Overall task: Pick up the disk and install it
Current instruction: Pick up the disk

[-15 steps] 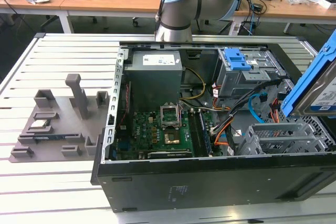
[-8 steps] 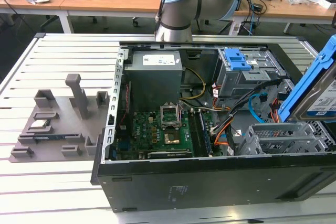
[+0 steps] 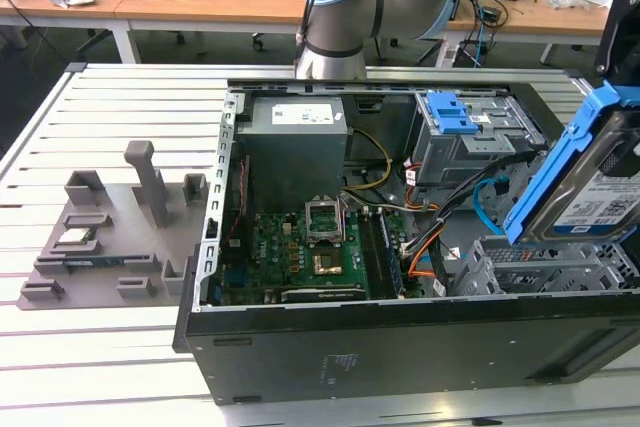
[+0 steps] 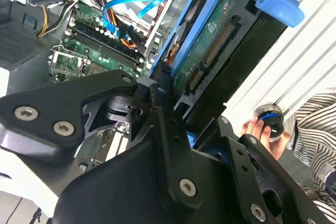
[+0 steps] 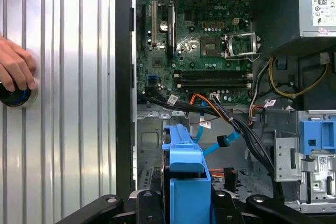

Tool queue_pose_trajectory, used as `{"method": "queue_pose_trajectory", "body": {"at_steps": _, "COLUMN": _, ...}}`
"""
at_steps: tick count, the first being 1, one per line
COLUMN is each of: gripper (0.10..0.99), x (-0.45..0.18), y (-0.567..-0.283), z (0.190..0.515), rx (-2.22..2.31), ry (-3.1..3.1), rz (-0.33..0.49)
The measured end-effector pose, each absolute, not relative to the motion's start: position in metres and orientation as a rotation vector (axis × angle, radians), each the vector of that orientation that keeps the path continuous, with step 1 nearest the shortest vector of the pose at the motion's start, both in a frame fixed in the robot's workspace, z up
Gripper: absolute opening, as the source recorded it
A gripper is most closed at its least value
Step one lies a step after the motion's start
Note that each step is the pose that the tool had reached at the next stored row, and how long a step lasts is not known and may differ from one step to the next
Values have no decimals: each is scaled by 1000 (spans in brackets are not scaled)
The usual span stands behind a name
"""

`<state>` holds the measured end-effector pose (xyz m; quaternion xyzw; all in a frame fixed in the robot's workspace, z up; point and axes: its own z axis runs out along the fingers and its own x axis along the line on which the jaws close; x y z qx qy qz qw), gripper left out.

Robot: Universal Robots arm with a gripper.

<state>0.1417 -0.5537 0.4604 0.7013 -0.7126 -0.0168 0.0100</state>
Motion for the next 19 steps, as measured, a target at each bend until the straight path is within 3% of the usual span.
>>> {"method": "queue_pose_trajectory", "body": {"at_steps": 19, "gripper": 365, "x": 134, "y": -545, "z": 442, "rx": 2136, "ry": -2249, "rz": -20}}
